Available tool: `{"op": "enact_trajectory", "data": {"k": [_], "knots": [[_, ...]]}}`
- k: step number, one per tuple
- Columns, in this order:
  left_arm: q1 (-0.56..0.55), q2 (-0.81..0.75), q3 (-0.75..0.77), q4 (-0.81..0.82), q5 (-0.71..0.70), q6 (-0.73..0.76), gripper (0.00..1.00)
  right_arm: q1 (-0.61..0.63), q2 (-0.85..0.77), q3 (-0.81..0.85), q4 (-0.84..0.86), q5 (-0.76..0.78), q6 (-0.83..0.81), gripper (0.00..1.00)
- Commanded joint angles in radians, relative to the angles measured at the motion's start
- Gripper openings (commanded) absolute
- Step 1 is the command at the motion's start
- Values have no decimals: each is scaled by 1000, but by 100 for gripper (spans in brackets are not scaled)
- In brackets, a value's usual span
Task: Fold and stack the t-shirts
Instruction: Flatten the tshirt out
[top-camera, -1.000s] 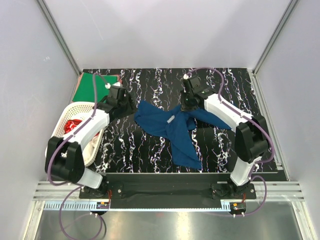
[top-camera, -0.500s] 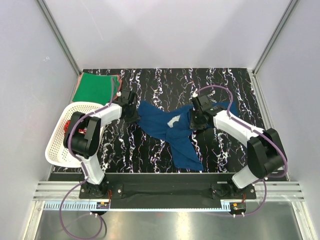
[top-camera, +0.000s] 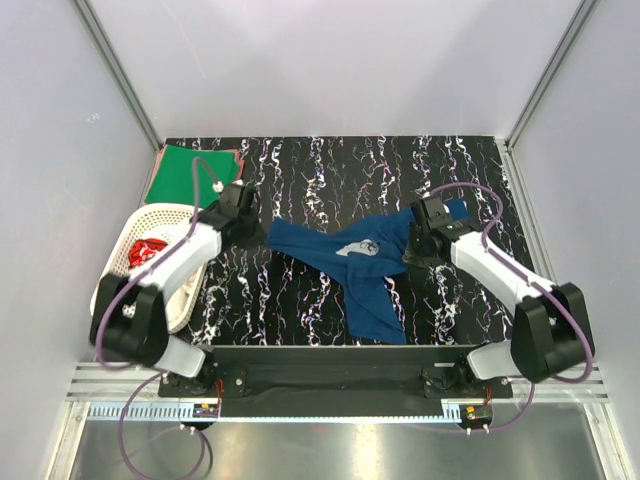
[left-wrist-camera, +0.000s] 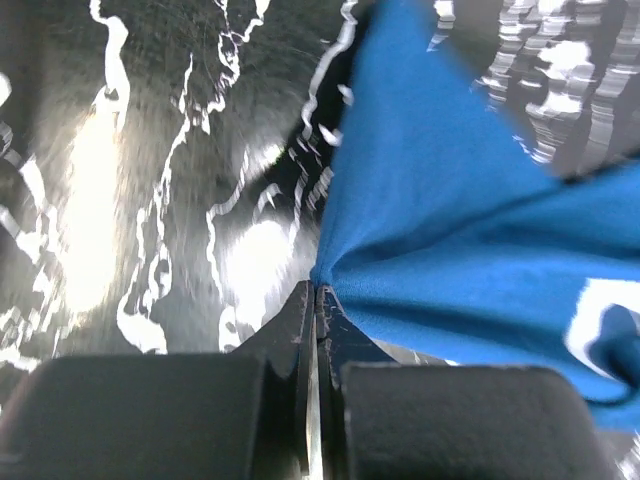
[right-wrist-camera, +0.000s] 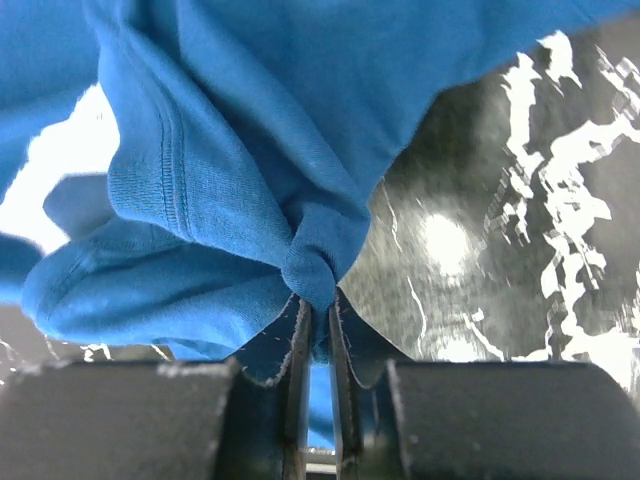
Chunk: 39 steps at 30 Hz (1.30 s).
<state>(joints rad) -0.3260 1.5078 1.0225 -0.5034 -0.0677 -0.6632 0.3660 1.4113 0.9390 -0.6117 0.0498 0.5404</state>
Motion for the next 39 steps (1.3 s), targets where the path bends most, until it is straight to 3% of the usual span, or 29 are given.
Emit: {"op": "enact_trajectory", "data": {"k": [1, 10, 11, 13, 16, 20, 24, 27, 30, 35, 39], "knots": [[-15, -153, -108, -43, -40, -19, 0, -19, -81, -34, -91, 90, 88, 16], [-177, -573, -400, -145, -61, -97, 2, -101, -302, -141, -177, 153, 211, 44], [-262, -627, -410, -155, -73, -140, 15, -104, -320, -111, -184, 156, 205, 47], [-298, -655, -420, -136, -20, -168, 36, -105, -324, -80, -133, 124, 172, 49], [-304, -647, -392, -84, 54, -173, 52, -105, -244, 21, -77, 43, 115, 49], [-298, -487, -210, -81, -19, -86, 61, -73, -28, 229, -48, -34, 20, 47], [-266, -270, -24, -46, 6, 10, 63, 155, 170, 374, -39, 28, -140, 54], [-223, -115, 63, 0, 25, 27, 63, 194, 261, 432, -34, -2, -215, 56], [-179, 26, 125, 61, 133, 46, 60, 203, 320, 466, -28, -4, -252, 55], [-177, 238, 276, 115, 262, 138, 60, 229, 428, 504, -10, 36, -303, 55], [-177, 339, 309, 187, 327, 131, 60, 228, 460, 501, 12, 62, -319, 55]]}}
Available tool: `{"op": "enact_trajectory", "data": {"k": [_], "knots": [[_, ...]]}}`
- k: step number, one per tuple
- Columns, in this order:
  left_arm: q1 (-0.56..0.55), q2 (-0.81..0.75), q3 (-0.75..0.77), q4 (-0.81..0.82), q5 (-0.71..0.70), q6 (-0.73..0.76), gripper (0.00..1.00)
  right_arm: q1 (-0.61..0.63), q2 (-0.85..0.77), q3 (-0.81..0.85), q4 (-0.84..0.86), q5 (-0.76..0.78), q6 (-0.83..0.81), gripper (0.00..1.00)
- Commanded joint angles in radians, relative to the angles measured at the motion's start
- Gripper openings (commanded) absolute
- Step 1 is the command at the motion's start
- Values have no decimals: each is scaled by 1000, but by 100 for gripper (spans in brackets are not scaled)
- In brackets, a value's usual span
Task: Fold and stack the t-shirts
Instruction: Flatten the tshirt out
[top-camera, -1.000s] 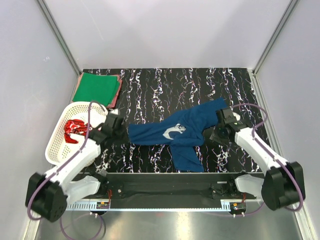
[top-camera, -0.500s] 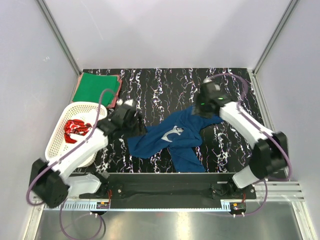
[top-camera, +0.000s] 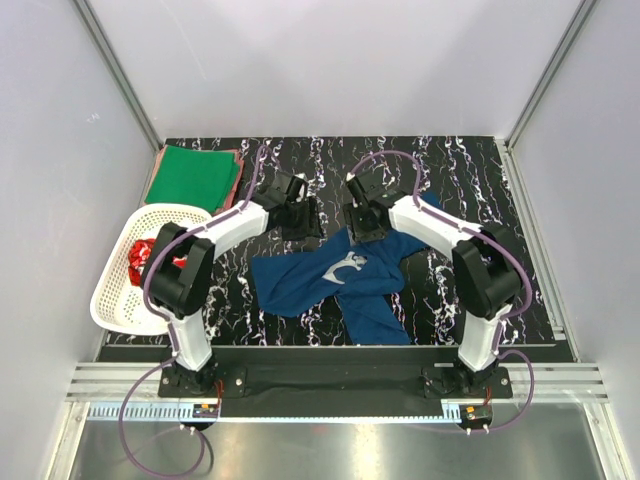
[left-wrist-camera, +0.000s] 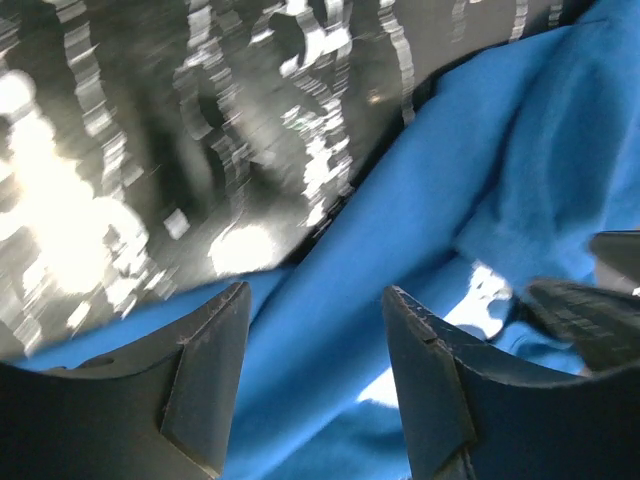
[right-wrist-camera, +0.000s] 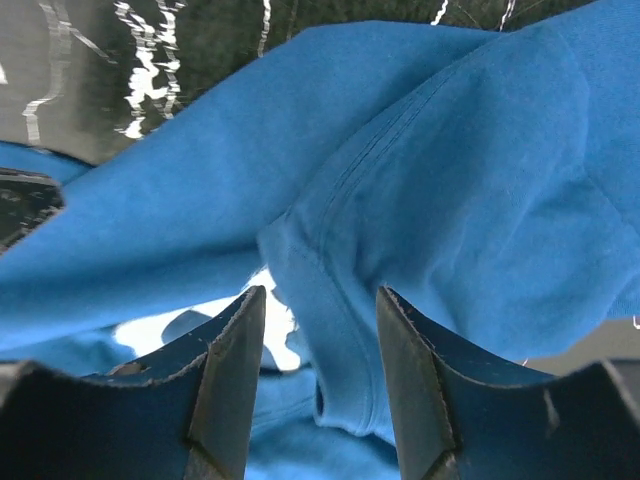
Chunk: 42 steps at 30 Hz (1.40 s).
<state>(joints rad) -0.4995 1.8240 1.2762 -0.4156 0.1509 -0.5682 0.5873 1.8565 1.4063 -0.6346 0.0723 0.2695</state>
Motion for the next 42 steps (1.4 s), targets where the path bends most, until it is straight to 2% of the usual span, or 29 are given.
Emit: {"op": "enact_trajectory", "data": {"k": [1, 7, 15, 17, 19, 20, 21, 22, 23, 24, 29, 33, 35, 39, 40, 42], "knots": [[-5, 47, 57, 116, 122, 33, 59, 6, 15, 31, 48, 40, -46, 55], [-7, 151, 107, 129, 81, 33, 60, 6, 23, -6, 104, 49, -29, 52], [-30, 228, 120, 198, 147, 18, 59, 6, 52, -21, 127, 73, 8, 50], [-37, 236, 123, 215, 171, 16, 58, 5, 40, -30, 130, 83, 11, 45], [-42, 247, 129, 219, 190, 11, 44, 6, 32, -33, 128, 109, 19, 33], [-42, 248, 130, 227, 199, -2, 34, 8, 21, -32, 124, 130, 25, 21], [-42, 247, 127, 236, 213, -12, 21, 5, 15, -32, 119, 138, 28, 17], [-42, 244, 124, 247, 234, -18, 13, 5, 10, -32, 112, 147, 27, 13], [-39, 242, 121, 248, 242, -30, 7, 3, -5, -30, 108, 153, 27, 3], [-36, 233, 118, 250, 249, -35, 0, 2, -11, -32, 98, 168, 28, 0], [24, 157, 63, 256, 257, -117, 0, -38, -91, -30, 52, 181, 45, 0], [93, 8, -24, 279, 239, -167, 0, -98, -152, -15, -11, 198, 69, 0], [116, -40, -26, 194, 159, -142, 0, -128, -193, -9, -94, 233, 94, 0], [119, -139, -21, 32, 4, -111, 0, -274, -307, -82, -232, 356, 227, 0], [119, -153, -32, 5, -19, -110, 0, -349, -334, -139, -238, 366, 255, 0], [119, -195, -102, -11, -34, -127, 0, -408, -416, -203, -222, 327, 293, 0]]}}
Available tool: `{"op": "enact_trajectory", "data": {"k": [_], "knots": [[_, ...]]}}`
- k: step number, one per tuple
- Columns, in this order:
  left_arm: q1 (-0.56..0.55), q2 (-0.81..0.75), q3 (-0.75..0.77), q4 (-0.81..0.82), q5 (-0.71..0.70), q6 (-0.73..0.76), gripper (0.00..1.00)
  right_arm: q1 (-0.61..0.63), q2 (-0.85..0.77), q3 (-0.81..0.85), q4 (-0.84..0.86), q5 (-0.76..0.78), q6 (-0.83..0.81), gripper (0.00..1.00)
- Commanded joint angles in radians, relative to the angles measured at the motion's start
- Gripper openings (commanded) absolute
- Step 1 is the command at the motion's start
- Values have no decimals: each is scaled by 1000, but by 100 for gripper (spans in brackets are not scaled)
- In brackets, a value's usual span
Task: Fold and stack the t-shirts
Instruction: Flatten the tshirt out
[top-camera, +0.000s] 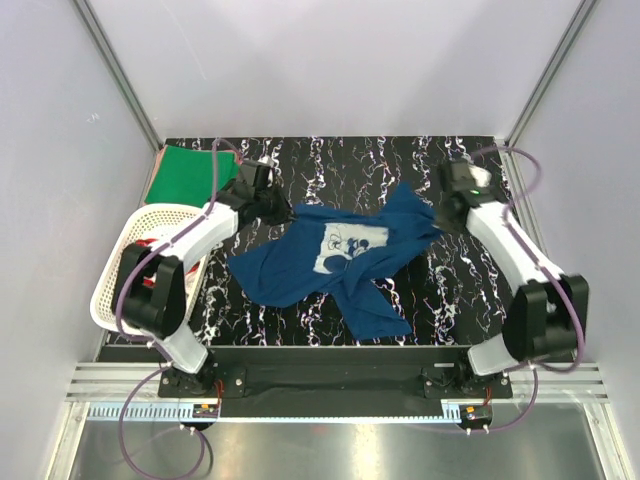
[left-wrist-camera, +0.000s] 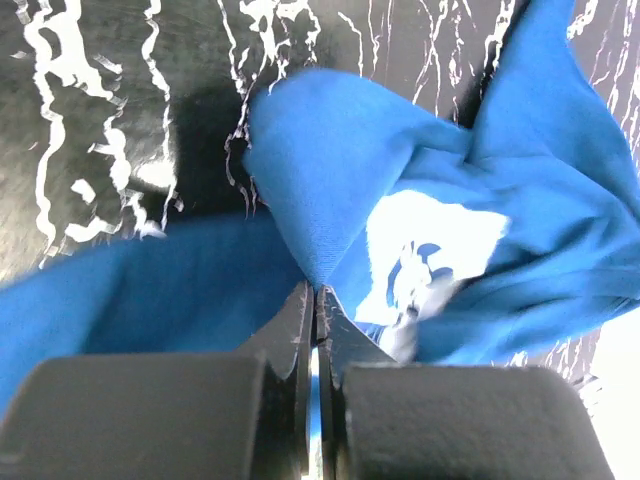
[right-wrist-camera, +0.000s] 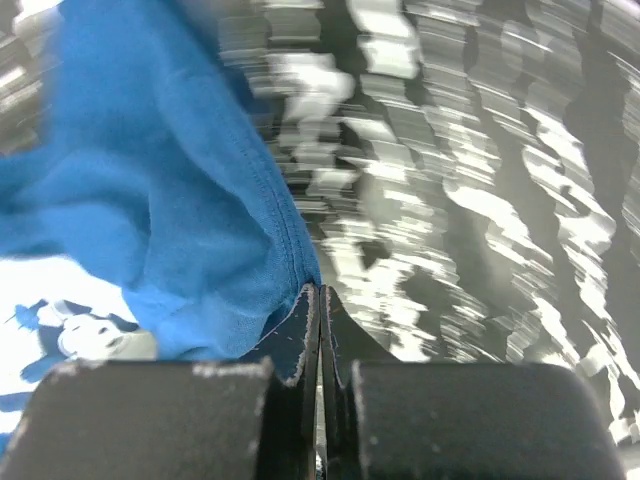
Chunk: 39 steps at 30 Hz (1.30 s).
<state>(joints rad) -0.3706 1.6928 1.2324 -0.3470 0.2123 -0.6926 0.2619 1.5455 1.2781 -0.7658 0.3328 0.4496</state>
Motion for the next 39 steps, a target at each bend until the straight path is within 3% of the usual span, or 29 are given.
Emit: {"op": "enact_trajectory", "data": {"k": [1, 6, 12, 15, 17, 21, 25, 29, 35, 37, 39], "knots": [[-13, -79, -95, -61, -82, -8, 0, -133, -148, -133, -86, 46, 123, 0], [-43, -166, -276, -38, -86, -35, 0, -196, -211, -273, -53, -57, 181, 0], [-99, -203, -367, -81, -197, -19, 0, -250, -284, -381, -34, -14, 247, 2], [-134, -231, -421, -63, -185, -8, 0, -256, -279, -354, -30, -124, 166, 40], [-154, -246, -451, -58, -182, -13, 0, -256, -257, -307, -40, -236, 105, 44], [-177, -271, -488, -32, -160, -36, 0, -256, -254, -197, 38, -308, -27, 55], [-186, -274, -493, -35, -159, -36, 0, -256, -86, -100, 85, -408, -34, 57], [-189, -297, -507, -44, -180, -31, 0, -256, 108, -8, 209, -631, -124, 60], [-189, -295, -519, -44, -180, -31, 0, -256, 490, 346, 94, -753, -271, 63], [-189, -300, -522, -41, -177, -35, 0, -257, 606, 467, 37, -778, -284, 70], [-189, -308, -522, -38, -177, -35, 0, -256, 662, 554, 16, -778, -293, 72]]}}
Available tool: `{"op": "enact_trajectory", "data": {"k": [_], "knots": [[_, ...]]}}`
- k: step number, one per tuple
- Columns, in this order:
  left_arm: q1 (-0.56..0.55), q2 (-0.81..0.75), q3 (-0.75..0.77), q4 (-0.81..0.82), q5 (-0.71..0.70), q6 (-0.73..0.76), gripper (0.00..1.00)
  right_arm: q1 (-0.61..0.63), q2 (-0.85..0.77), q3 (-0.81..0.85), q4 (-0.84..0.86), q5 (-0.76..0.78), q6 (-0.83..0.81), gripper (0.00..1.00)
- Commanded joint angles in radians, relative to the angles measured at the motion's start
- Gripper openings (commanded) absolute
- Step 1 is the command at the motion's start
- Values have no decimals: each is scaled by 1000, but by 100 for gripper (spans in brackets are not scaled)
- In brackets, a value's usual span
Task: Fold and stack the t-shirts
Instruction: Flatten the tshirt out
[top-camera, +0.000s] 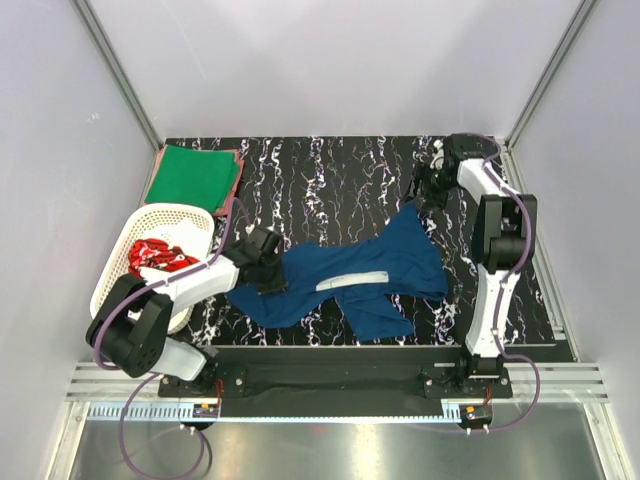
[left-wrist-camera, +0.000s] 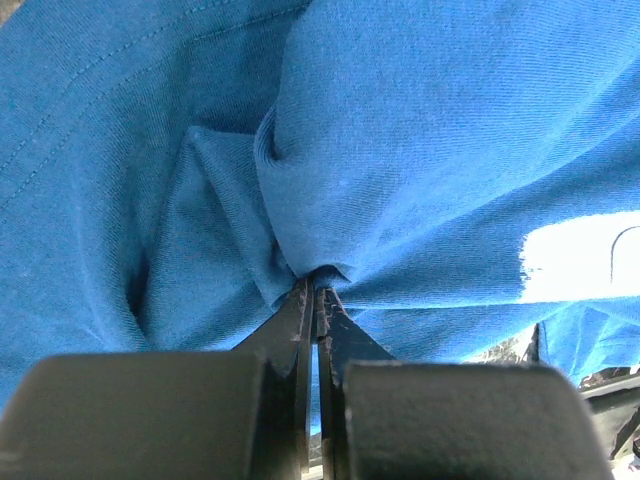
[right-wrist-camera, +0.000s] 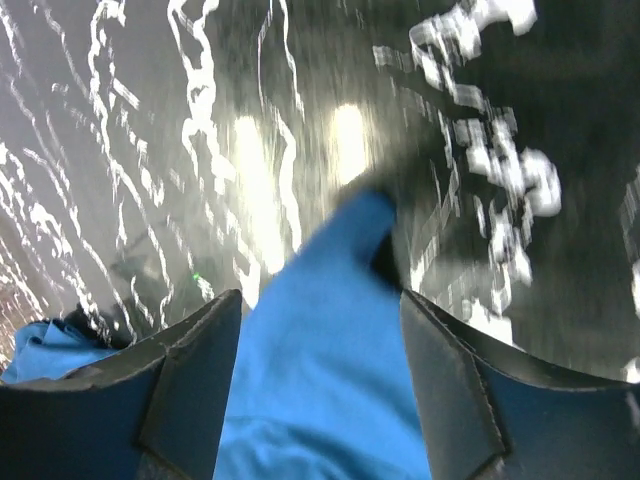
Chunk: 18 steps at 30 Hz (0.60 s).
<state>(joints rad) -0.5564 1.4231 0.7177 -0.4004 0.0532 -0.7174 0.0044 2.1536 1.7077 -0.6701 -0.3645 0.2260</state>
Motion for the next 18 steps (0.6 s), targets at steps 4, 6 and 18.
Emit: {"op": "enact_trajectory", "data": {"k": [4, 6, 18], "knots": [[-4, -39, 11, 9, -13, -7, 0, 2, 161, 242, -117, -65, -94, 72], [-4, -35, 29, 6, -13, -4, 0, 2, 181, 286, -112, -143, -106, 69], [76, -12, 531, -224, -133, 42, 0, 2, 4, 592, -149, 35, -63, 0]]}}
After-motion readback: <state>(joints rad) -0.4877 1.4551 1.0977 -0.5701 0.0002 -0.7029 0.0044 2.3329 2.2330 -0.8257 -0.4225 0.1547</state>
